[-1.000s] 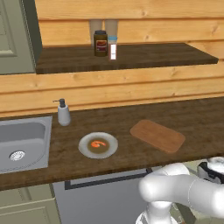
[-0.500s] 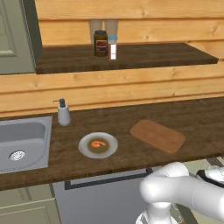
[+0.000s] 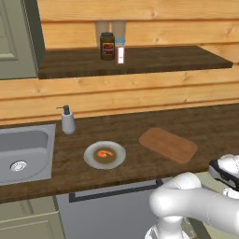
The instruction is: Pick up the knife from the drawer and place it on the cutting board. Then place the meat from the plate to the cutting board.
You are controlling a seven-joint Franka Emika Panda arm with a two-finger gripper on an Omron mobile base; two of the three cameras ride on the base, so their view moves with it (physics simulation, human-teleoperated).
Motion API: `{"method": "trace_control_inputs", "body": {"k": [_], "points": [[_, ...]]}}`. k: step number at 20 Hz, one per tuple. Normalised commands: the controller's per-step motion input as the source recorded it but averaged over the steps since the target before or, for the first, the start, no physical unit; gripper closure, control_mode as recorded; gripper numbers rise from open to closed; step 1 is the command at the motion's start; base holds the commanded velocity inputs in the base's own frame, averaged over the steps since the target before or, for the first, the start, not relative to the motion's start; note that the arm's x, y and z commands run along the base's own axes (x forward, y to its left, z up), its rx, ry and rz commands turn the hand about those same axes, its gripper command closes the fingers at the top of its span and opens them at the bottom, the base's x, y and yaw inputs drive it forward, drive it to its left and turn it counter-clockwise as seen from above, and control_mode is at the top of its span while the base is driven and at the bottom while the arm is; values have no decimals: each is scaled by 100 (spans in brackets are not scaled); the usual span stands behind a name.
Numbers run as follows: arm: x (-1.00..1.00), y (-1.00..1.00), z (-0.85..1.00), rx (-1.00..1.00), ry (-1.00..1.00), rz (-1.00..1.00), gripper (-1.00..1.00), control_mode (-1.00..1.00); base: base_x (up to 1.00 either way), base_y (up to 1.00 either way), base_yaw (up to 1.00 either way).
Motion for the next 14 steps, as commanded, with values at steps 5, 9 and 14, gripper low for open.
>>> {"method": "trace_control_inputs", "body": {"k": [5,9,14], "points": [[14,-6,17,2,-50,10,-100,-100,0,0,0],[-6,0,0,0,-56,8,-100,-100,0,0,0],[-8,0,4,0,-36,5,-100,-100,0,0,0]]}}
